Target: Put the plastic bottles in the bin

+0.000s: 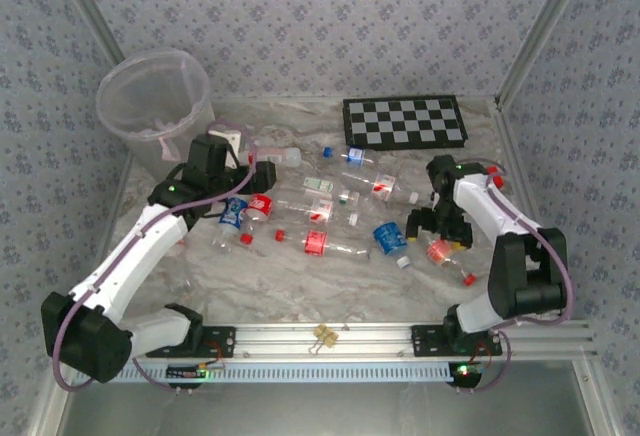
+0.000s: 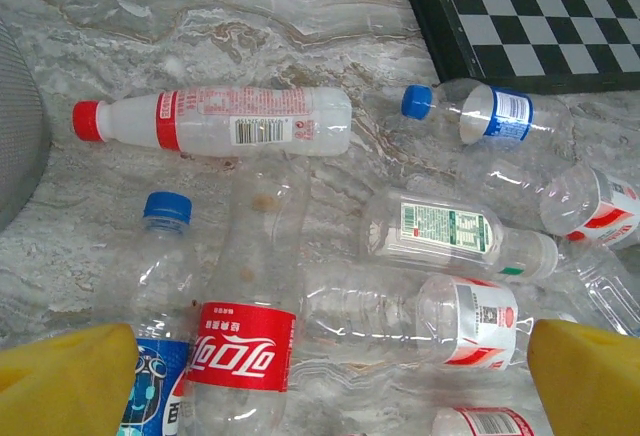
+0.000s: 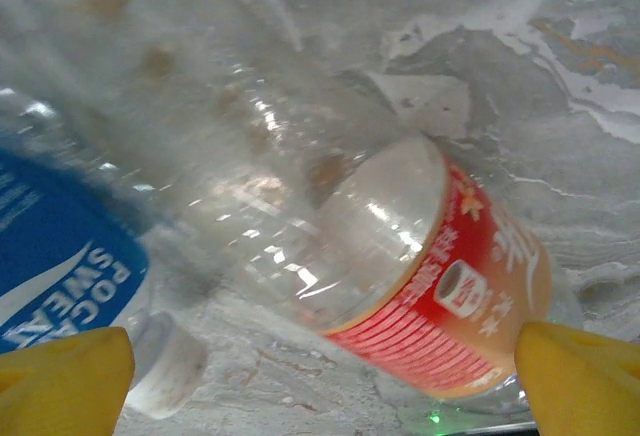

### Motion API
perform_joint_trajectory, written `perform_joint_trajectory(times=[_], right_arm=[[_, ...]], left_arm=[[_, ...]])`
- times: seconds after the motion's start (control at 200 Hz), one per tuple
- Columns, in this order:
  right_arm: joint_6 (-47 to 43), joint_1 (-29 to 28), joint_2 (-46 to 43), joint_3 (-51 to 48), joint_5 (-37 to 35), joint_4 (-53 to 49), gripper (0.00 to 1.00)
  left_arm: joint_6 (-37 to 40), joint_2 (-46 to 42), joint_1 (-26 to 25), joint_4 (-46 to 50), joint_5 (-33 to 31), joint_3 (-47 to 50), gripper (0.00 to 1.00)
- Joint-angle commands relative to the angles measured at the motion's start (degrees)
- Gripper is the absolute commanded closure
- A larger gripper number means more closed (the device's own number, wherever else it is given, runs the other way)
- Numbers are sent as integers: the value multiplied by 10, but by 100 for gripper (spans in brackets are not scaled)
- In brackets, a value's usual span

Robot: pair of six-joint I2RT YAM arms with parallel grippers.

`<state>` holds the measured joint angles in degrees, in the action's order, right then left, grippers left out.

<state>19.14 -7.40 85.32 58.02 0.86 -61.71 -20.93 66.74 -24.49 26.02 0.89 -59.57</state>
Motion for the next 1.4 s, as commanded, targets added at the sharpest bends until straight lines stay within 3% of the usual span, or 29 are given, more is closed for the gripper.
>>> perform_joint_trajectory(times=[0.0,0.3,0.505,0.63,0.965,1.134,1.394], right_arm=[[6,20,24,-6,-13,7,1],[-10,53,75,-1,-11,60,19],[-10,68,40,-1,3,61,44],[-13,81,30,13,4,58,46],[-20,153,129,119,48,152,44],[-22,154,132,111,64,148,19],[-4,129,64,8,49,149,4]], left_arm=[[-12,-20,0,6,15,4,0],[-2,-37,1,-24,7,28,0],[-7,-36,2,-24,5,28,0],[-10,-33,2,-34,7,32,0],[-7,-19,3,-43,19,30,0],[0,-32,6,-39,12,46,0],[-5,-40,18,-50,21,65,0]])
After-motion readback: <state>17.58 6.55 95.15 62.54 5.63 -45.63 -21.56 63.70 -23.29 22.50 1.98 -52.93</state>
